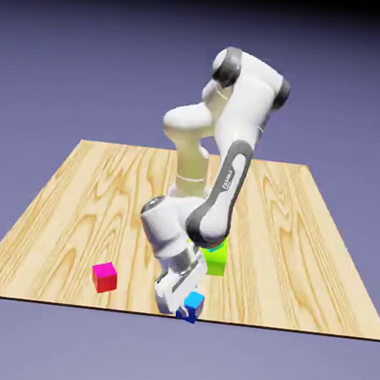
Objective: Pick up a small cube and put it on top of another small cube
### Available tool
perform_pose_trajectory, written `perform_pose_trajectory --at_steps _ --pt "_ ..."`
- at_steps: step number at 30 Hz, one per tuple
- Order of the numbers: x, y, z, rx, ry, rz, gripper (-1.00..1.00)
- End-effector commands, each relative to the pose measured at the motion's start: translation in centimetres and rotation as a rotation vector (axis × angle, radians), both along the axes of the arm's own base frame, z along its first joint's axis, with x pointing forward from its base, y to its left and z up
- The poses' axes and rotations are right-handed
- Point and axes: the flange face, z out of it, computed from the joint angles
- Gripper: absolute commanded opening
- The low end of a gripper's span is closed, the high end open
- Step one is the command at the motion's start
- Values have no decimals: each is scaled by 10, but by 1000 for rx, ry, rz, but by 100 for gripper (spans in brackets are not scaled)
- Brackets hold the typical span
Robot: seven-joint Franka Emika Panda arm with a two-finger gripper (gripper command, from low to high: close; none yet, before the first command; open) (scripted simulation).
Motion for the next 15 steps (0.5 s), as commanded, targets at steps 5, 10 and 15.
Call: perform_pose_trajectory --at_steps 5,10,15 --pt "-22 -5 21 -26 59 156 -100" --pt "-39 2 38 -77 162 439 -100" --pt "-62 5 62 -118 287 678 -100"
